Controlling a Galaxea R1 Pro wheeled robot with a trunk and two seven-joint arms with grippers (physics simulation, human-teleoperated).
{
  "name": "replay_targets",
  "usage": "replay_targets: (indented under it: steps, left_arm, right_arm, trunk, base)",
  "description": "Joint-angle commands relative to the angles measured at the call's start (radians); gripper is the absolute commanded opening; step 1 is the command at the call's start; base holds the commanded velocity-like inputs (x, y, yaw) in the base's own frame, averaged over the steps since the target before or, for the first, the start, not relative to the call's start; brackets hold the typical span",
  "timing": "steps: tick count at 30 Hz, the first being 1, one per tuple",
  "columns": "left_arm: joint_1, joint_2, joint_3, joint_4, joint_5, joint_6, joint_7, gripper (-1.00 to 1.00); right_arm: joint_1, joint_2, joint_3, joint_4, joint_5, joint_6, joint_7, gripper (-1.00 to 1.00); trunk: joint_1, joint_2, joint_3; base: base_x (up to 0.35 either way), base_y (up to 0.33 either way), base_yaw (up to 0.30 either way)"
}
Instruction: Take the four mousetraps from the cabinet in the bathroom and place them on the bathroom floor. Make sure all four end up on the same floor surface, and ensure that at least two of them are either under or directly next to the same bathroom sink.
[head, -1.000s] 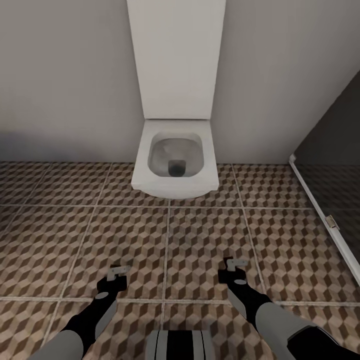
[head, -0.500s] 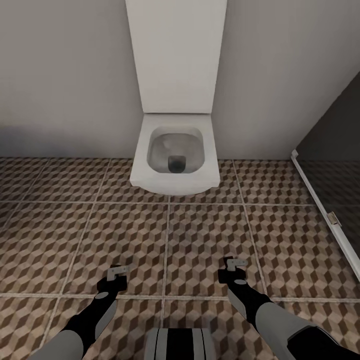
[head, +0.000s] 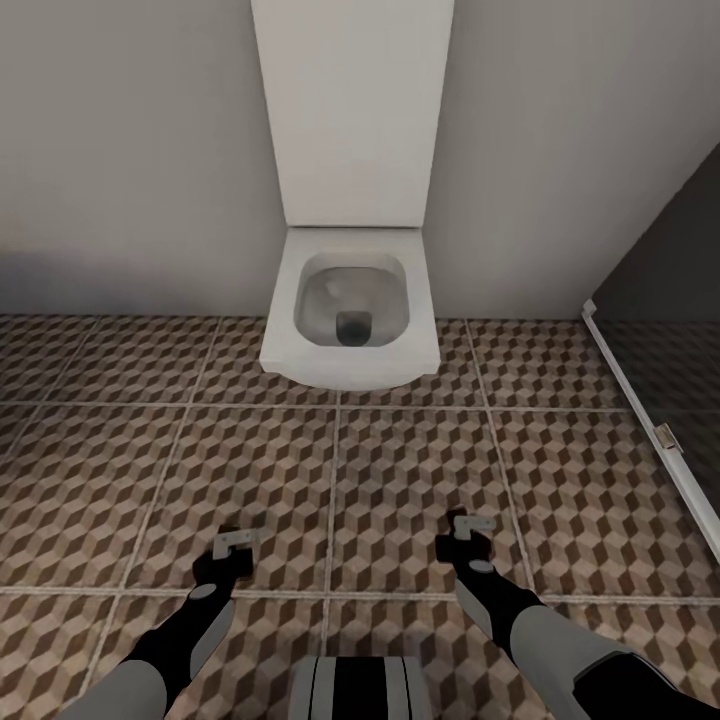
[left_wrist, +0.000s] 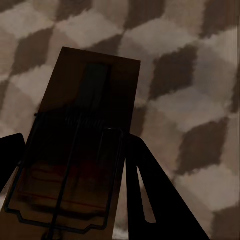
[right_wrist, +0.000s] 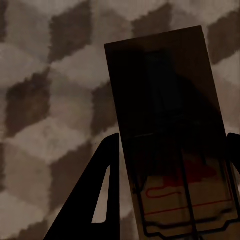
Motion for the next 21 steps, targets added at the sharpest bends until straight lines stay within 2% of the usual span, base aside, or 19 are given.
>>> replay_targets:
  steps: [1,7,19,21]
  left_arm:
    - [-0.001,0.001,-0.008,0.001,0.008,-0.022,0.008,-1.00]
    - [-0.001,0.001,-0.013,0.003,0.007,-0.053,0.009,-1.00]
    - [-0.001,0.000,-0.014,0.001,0.006,-0.078,0.040,-1.00]
    - [-0.001,0.000,-0.014,0.001,0.006,-0.079,0.045,-1.00]
  right_arm:
    - [-0.001,0.000,0.008,0.004,-0.012,-0.022,-0.002,-1.00]
    - [-0.001,0.000,0.007,0.011,-0.014,-0.085,-0.002,-1.00]
    - [-0.001,0.001,0.006,0.012,-0.015,-0.098,-0.002,-1.00]
    - [-0.001,0.001,0.006,0.012,-0.015,-0.098,-0.002,-1.00]
  trunk:
    - [0.000,0.000,-0.001]
    - [0.000,0.000,-0.001]
    - [0.000,0.000,-0.001]
    - [0.001,-0.001,-0.008]
  base:
    - [0.000,0.000,0.000]
    - [0.000,0.000,0.000]
    - [0.000,0.000,0.000]
    - [0.000,0.000,0.000]
